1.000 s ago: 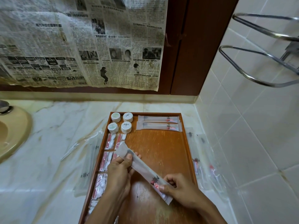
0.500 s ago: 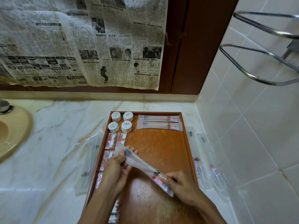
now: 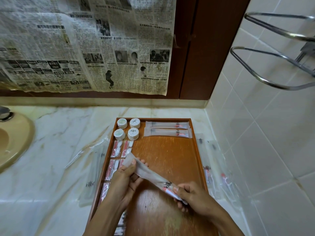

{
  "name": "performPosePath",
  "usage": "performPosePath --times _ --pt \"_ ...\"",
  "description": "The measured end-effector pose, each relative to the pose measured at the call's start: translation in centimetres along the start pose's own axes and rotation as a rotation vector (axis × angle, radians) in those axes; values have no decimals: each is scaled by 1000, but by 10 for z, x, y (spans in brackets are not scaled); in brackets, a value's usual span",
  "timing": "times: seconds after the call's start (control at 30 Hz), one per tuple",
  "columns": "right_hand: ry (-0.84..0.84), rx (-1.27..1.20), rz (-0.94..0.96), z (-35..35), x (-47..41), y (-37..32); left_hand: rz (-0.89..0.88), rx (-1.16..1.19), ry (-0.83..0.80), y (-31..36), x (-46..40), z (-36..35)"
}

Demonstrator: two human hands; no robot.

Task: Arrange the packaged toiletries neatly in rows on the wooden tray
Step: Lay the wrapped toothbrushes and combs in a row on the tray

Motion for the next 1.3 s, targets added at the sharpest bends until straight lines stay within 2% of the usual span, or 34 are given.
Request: performPosePath --times 0.1,0.3,0.43,0.6,0.8,1.03,1.17,1.3 --pt "145 118 73 3 -1 1 -61 -125 76 4 0 3" --pt "321 -68 124 5 2 7 -182 -59 238 10 -1 8" --pt "424 -201 94 7 2 12 -130 44 171 7 1 4" --pt "426 -636 -44 7 -1 21 -62 56 67 5 4 -2" --pt "485 -564 -63 13 -1 19 -55 -135 81 2 2 0" --pt "554 -529 -86 16 -1 22 -139 -282 192 5 0 8" --pt "548 -733 -132 13 -3 23 -181 -340 211 5 3 8" --pt "405 -1056 -77 -2 -7 13 -208 -320 191 4 6 4"
Point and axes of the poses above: each hand's wrist, its own x-axis away from the middle knuckle, its own z-axis out of the back of the hand, y = z × x, the point moved 4 cm from there along -x, towards the middle knuckle, and after that the axes turned 9 degrees about x, right-handed, at the moved point
